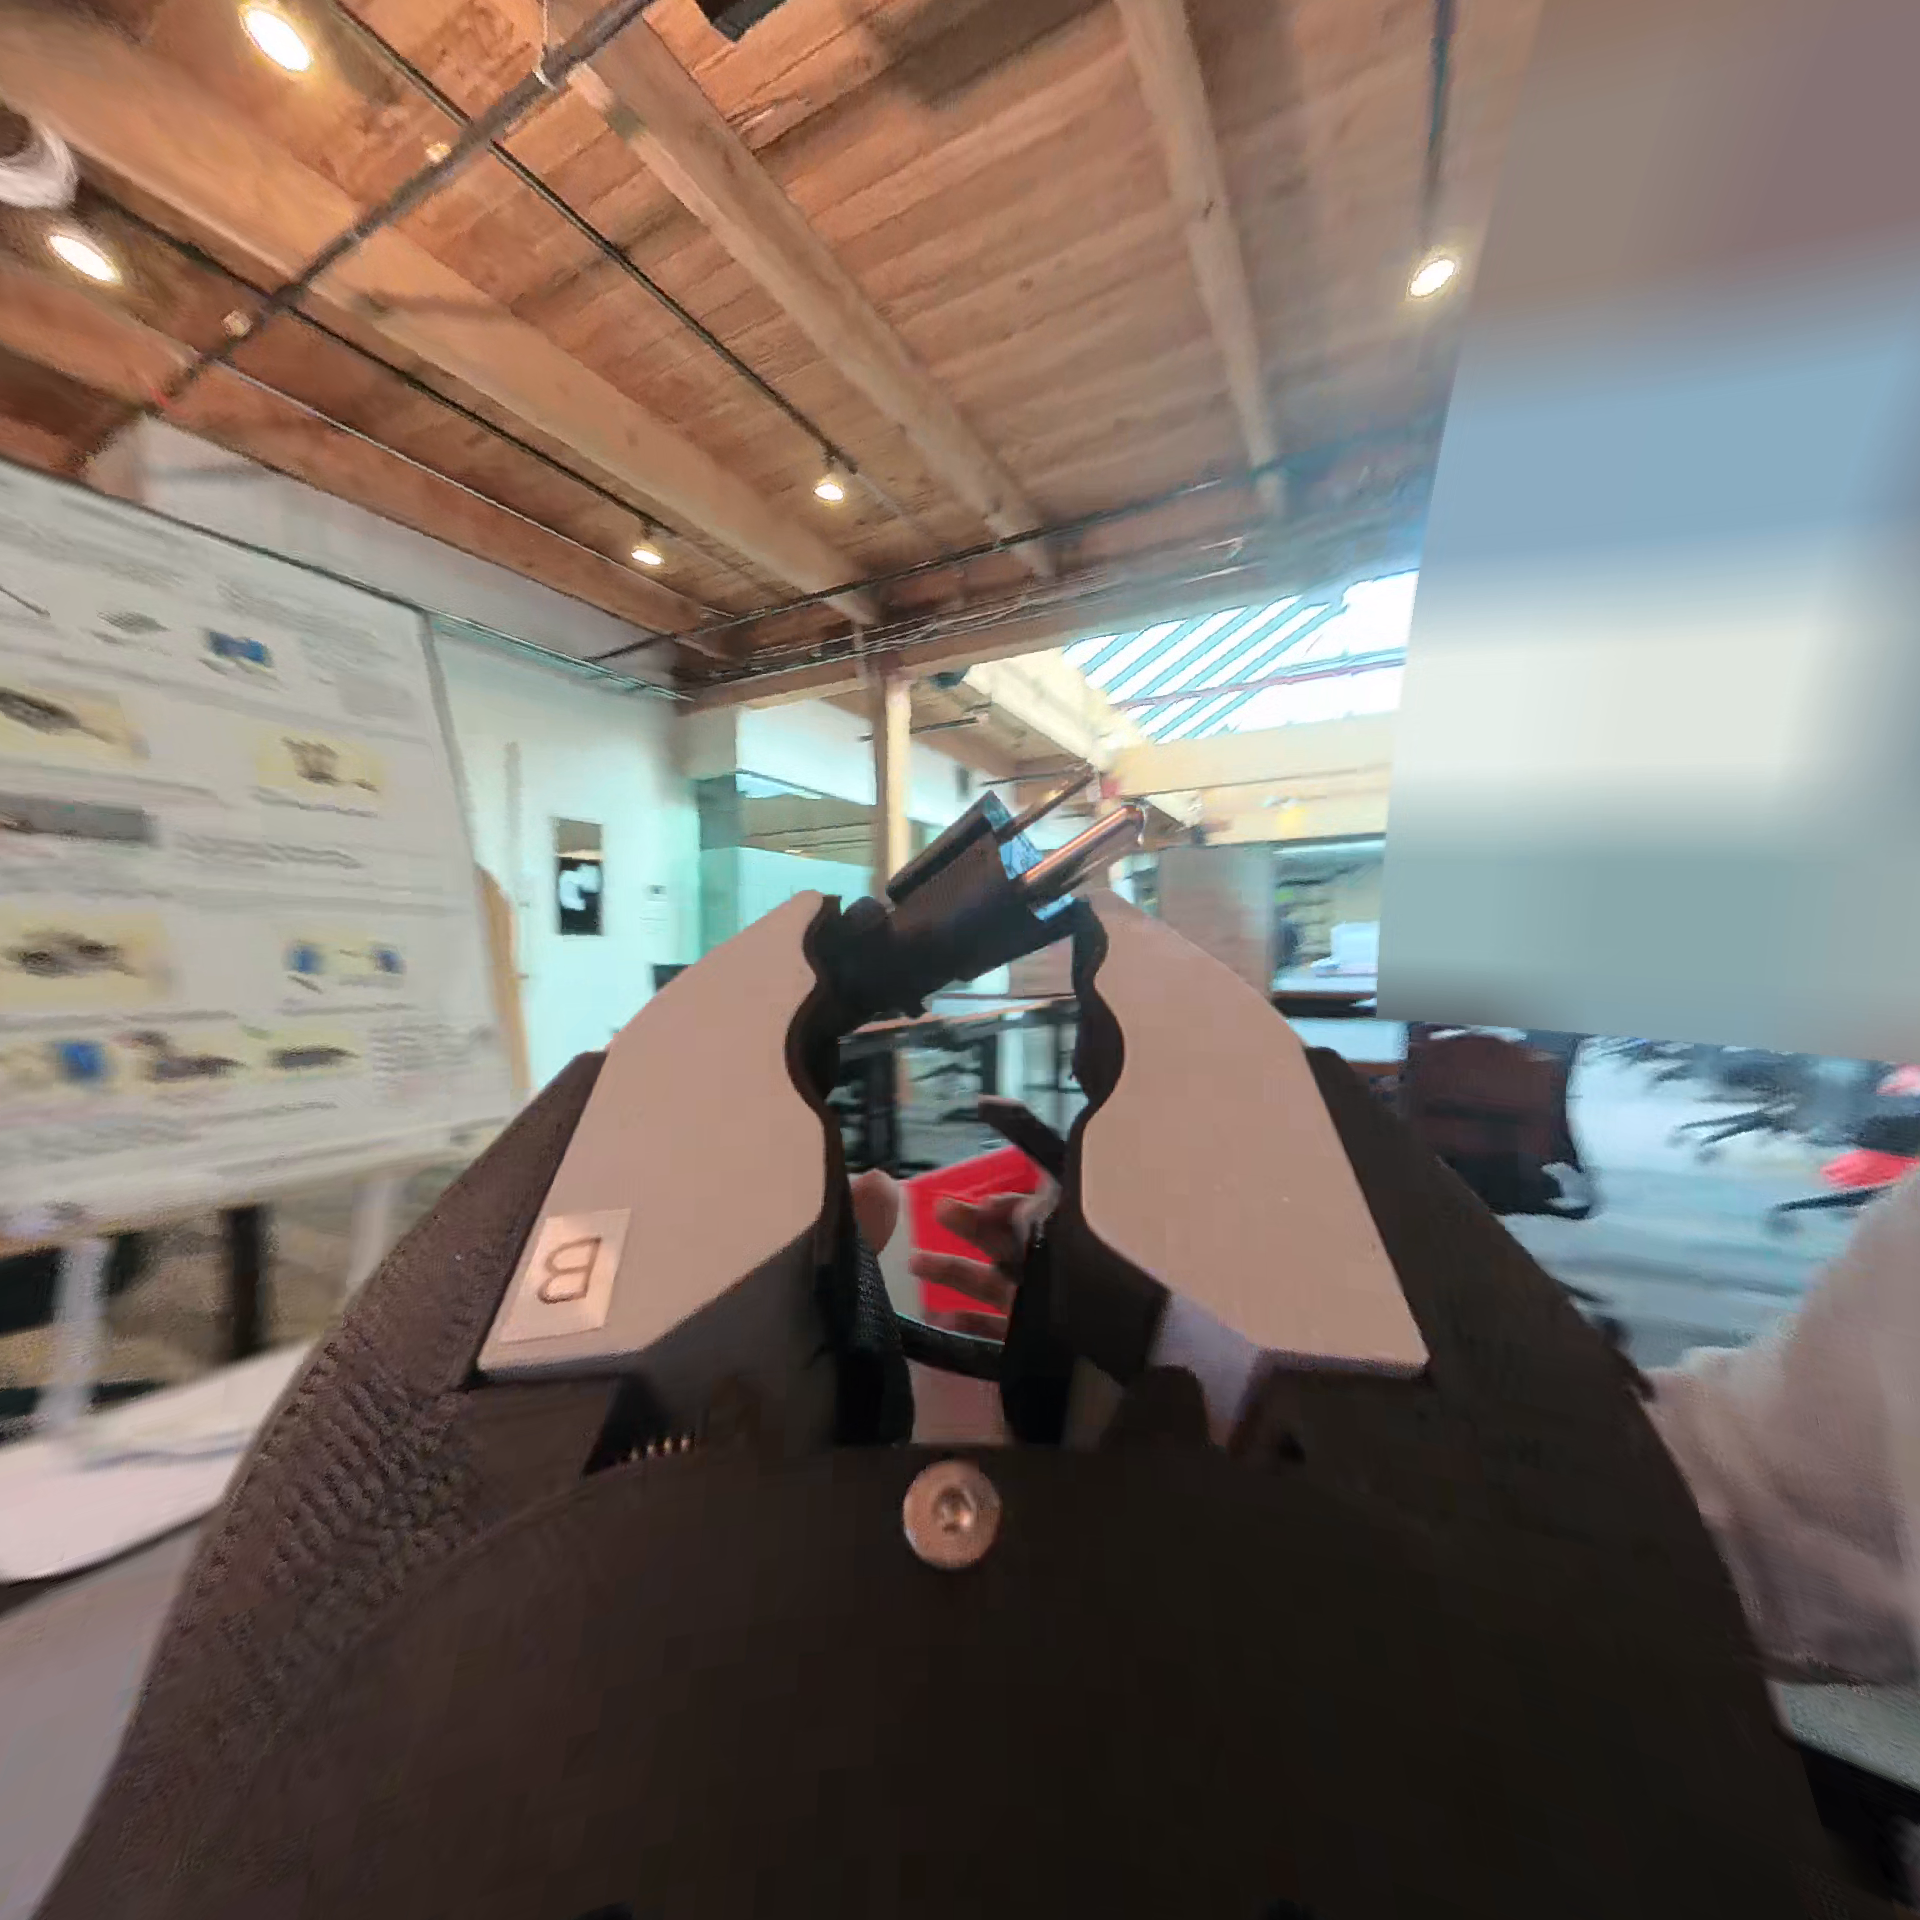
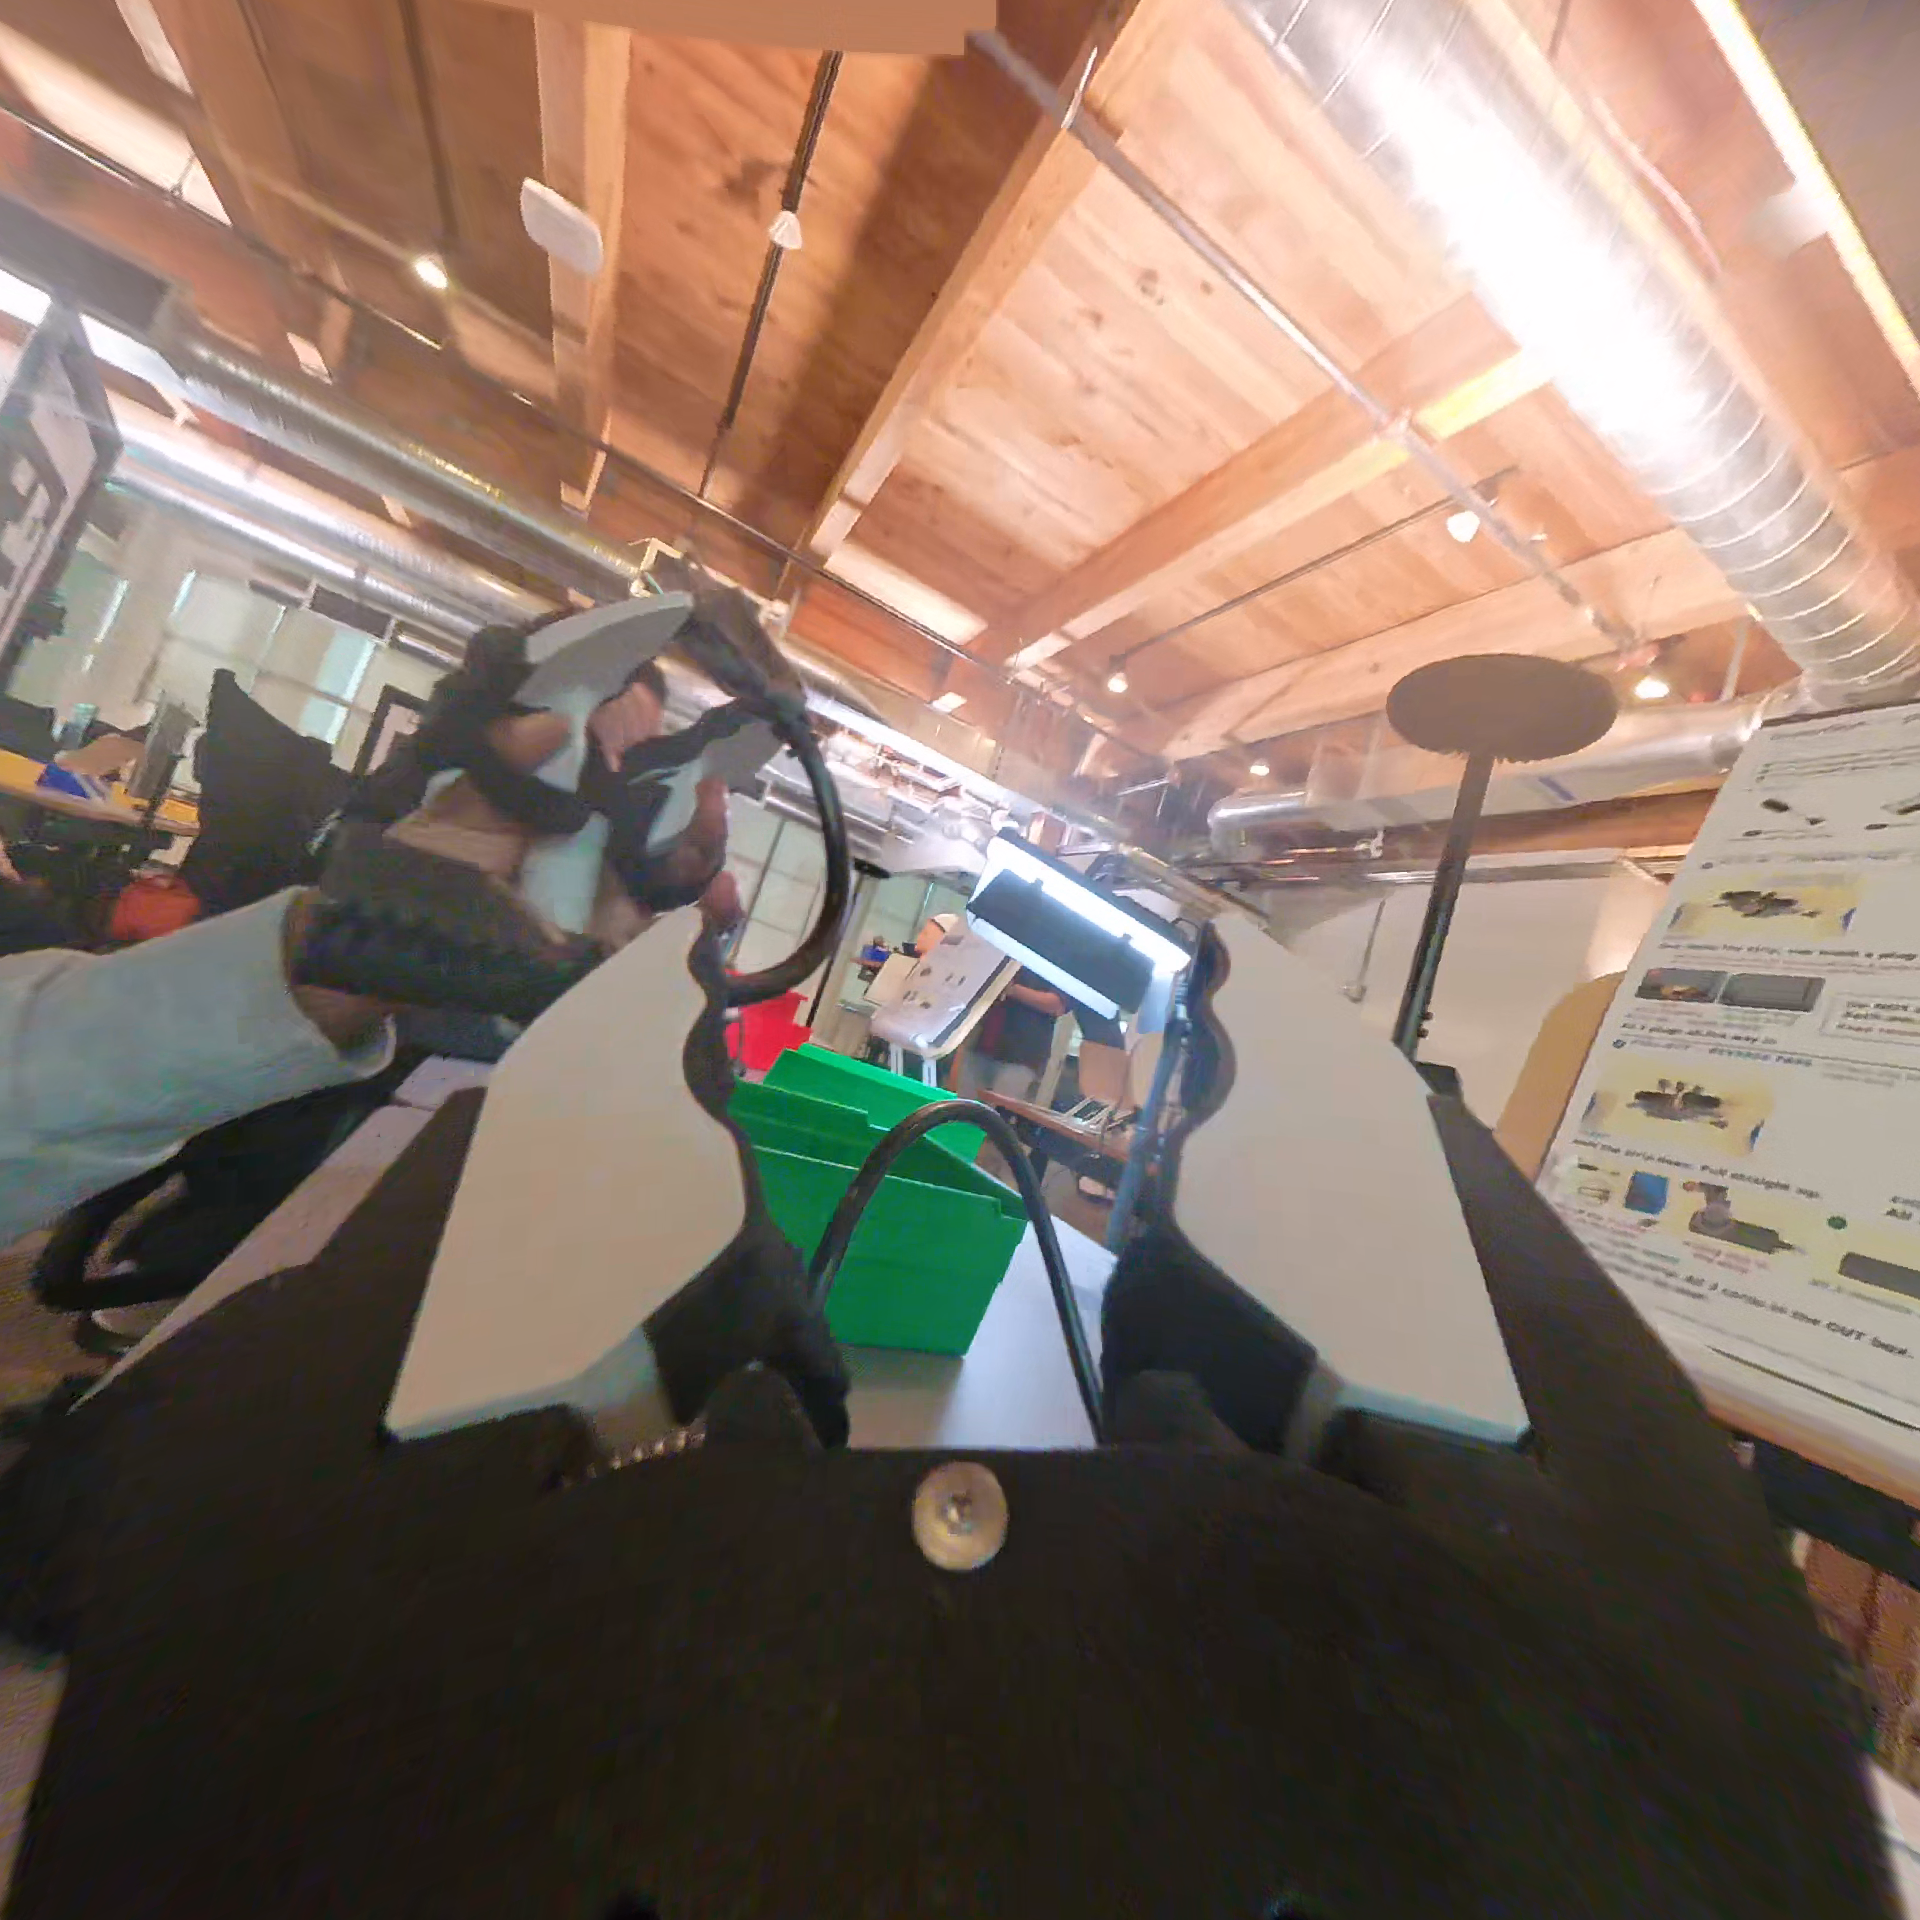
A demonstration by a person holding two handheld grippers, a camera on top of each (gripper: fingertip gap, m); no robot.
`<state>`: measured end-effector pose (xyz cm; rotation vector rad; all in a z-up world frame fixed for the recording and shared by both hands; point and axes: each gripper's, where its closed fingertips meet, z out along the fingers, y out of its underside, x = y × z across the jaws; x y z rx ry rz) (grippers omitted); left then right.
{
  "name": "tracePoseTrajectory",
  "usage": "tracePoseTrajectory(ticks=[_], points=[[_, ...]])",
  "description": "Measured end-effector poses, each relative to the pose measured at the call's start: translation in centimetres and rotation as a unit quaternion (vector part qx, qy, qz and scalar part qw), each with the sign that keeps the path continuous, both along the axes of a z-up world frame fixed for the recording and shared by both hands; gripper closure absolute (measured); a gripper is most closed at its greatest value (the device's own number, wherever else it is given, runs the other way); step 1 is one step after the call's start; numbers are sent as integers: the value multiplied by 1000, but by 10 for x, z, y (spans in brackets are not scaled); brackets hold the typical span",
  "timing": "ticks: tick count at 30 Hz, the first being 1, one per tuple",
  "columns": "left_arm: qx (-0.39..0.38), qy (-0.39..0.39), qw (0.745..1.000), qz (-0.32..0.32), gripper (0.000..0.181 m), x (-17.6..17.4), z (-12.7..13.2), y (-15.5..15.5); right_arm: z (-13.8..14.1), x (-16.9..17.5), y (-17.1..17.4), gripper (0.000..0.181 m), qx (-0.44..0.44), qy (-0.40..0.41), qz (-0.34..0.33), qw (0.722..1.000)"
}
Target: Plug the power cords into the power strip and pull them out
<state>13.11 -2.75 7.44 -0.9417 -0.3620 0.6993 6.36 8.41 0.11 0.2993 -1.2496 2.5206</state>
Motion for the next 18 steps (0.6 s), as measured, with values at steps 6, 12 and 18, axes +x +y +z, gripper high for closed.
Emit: tracePoseTrajectory(ticks=[6, 12, 18], points=[[67, -54, 988, -126, 140, 6, -24, 42, 10, 13, 11, 107, -29, 55, -18, 998], [65, -64, 983, -162, 140, 6, -45, 76, -3, 44, -1, 129, 24, 73, 82, 994], [51, -82, 974, -203, 140, 7, -63, 111, -20, 63, -18, 134, 76, 57, 155, 983]])
